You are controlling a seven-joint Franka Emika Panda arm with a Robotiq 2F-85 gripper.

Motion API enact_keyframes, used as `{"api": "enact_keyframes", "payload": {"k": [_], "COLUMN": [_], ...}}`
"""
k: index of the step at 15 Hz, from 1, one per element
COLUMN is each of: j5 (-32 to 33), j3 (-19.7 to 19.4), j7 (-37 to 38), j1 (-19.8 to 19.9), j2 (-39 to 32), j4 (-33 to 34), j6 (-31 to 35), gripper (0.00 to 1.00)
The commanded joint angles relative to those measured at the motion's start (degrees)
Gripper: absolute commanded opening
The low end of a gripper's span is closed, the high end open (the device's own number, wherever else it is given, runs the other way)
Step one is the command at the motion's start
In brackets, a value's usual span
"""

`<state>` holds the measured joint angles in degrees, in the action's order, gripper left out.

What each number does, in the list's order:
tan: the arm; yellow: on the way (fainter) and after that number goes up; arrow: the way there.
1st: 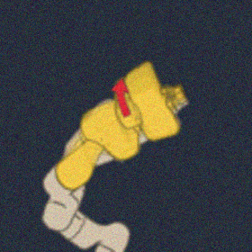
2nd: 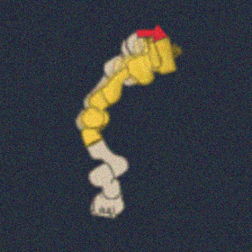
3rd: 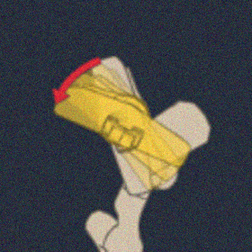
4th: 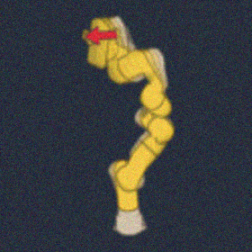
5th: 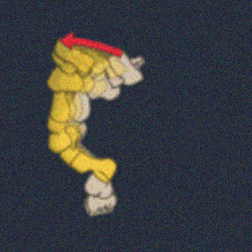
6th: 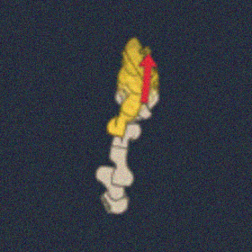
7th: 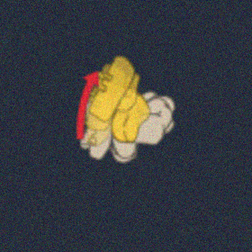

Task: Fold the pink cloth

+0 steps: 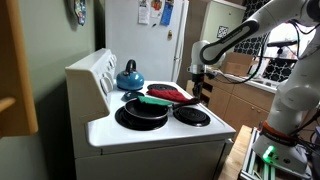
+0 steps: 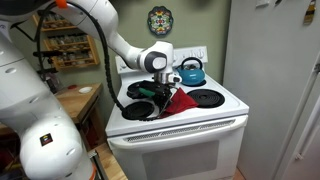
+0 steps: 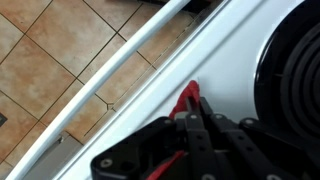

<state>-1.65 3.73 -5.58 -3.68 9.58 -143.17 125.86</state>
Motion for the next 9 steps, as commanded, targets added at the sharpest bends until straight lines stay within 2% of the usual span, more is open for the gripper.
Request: {"api": "enact_keyframes", "payload": {"k": [1, 5, 9], "j5": [3.6, 9.7, 10.6], "j3": [0.8, 1.2, 0.4], "j7": [1.4, 2.4, -2.4], "j1": [-0.4, 0.3, 0.0], "j2": [1.6, 1.2, -3.0], "j4": [1.1, 5.4, 11.3], "j6": [-0.6, -1.0, 0.8], "gripper": [0.00, 0.01, 0.01]}}
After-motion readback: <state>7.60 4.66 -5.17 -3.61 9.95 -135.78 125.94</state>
